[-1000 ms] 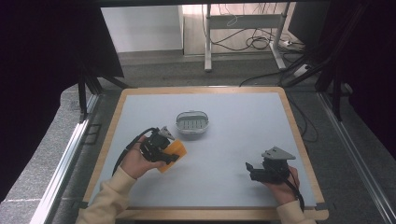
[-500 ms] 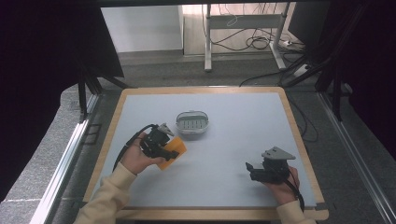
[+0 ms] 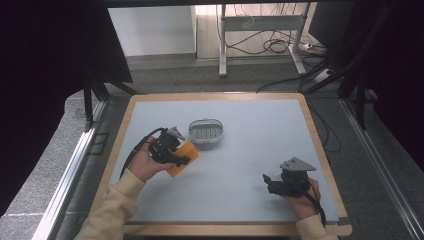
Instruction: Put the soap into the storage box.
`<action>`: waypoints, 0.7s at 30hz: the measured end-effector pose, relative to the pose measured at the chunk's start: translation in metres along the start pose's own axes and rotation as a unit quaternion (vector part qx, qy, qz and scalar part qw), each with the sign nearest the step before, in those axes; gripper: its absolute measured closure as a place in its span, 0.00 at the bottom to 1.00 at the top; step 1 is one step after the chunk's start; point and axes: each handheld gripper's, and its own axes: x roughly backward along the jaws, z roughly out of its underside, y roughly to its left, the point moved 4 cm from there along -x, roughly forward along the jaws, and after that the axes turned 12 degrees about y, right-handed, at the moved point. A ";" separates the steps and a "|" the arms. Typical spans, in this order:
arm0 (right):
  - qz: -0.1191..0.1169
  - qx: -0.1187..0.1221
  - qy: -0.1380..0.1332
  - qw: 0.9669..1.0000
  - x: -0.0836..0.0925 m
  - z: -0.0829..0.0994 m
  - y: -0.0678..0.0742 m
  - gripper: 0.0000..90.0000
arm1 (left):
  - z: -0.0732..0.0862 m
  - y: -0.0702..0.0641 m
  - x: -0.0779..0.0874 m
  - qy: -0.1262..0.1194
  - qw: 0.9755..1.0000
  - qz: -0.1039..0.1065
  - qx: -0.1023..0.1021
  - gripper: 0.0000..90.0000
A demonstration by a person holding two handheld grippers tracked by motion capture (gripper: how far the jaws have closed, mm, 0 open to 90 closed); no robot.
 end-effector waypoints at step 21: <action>0.000 0.001 0.001 1.000 0.000 0.000 0.000 0.14 | -0.015 0.008 0.005 0.000 1.000 -0.005 -0.008 0.69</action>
